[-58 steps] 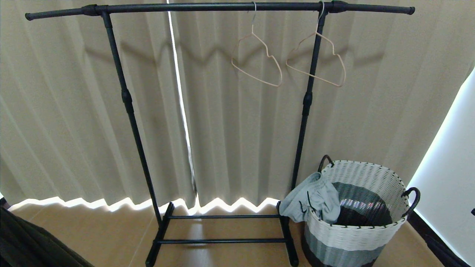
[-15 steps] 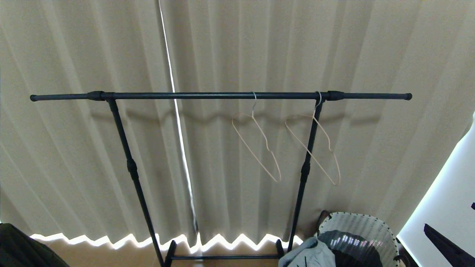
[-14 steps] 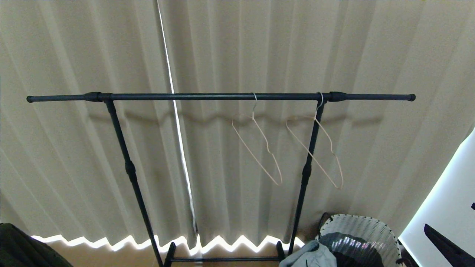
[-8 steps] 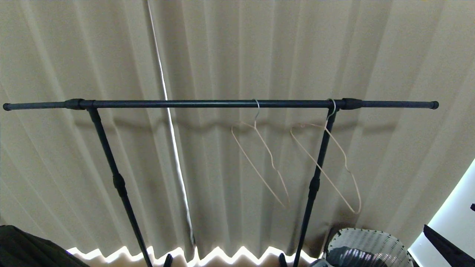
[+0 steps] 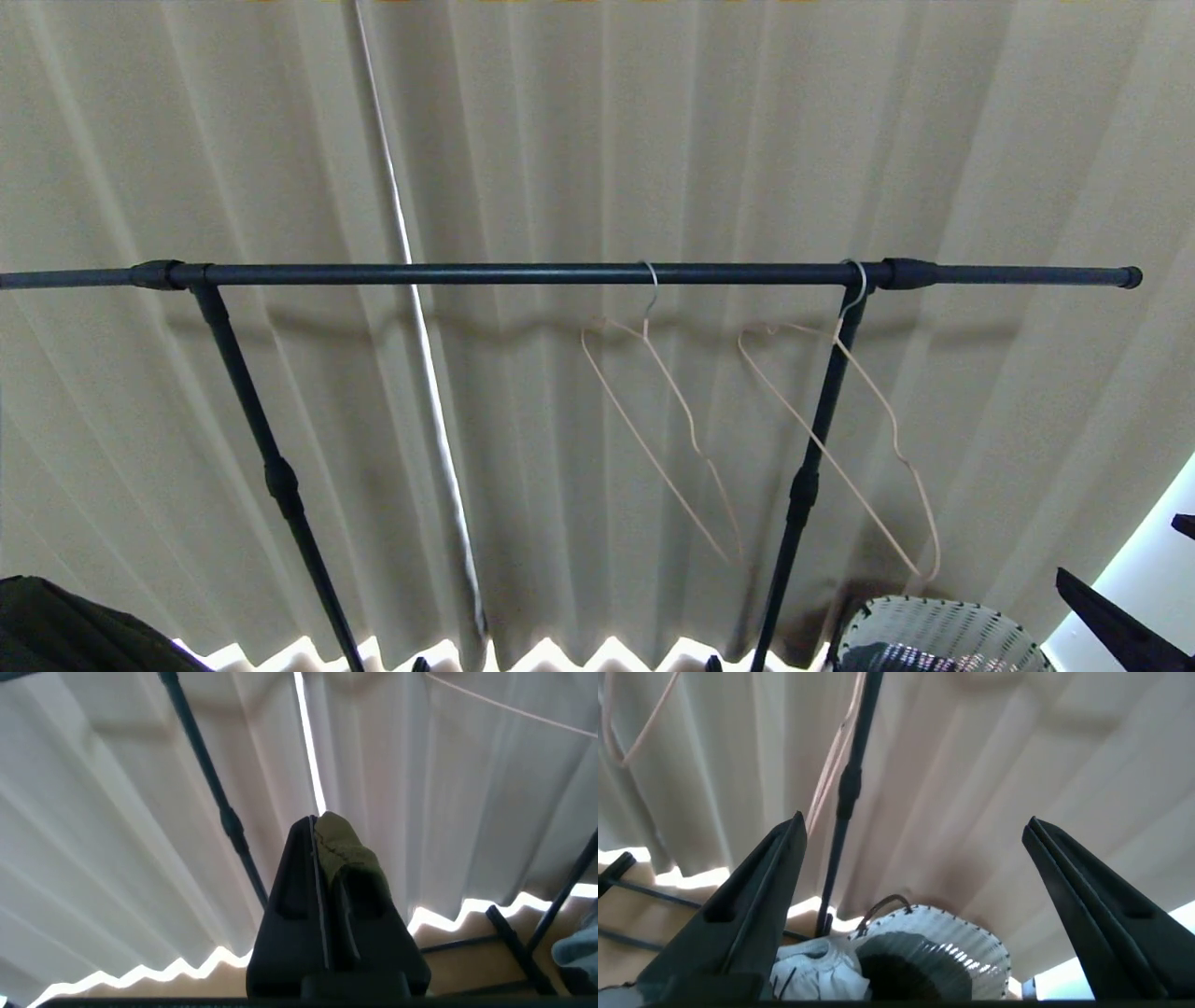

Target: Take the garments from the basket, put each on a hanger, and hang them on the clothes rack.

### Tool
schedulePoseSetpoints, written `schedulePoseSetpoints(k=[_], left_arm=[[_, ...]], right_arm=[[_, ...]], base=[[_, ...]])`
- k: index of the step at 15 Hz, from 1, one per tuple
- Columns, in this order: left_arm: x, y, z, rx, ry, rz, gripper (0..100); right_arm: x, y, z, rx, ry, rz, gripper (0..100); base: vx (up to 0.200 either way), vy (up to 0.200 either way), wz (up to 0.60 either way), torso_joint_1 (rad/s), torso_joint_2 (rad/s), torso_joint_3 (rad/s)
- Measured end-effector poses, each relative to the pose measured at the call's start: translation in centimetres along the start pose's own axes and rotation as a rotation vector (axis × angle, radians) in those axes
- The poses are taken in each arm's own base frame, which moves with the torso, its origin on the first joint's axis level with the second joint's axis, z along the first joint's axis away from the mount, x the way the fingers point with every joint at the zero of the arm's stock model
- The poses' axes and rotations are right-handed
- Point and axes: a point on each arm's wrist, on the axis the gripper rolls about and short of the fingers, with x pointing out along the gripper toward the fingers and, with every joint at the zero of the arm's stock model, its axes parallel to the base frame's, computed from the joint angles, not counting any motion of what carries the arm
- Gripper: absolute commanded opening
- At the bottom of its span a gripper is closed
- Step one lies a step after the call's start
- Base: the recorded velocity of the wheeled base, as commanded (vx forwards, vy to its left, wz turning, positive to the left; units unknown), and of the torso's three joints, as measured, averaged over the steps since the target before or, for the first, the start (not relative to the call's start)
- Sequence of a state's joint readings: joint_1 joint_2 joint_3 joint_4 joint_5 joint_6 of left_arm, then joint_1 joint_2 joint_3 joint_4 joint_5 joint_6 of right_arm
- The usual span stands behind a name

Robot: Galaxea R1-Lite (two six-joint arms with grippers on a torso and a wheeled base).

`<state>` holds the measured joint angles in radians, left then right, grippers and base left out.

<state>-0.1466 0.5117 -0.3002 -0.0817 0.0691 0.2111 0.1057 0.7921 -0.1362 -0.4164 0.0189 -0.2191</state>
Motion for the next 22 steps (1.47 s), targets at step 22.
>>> schedulePoseSetpoints(k=[22], left_arm=[[0.0,-0.2,-0.5,0.003,0.002,-0.036,0]], right_arm=[[17.3,2.4,7.1,0.134,0.409,0.146,100]], base=[[0.000,0.000,0.00,0.000,0.00,0.000]])
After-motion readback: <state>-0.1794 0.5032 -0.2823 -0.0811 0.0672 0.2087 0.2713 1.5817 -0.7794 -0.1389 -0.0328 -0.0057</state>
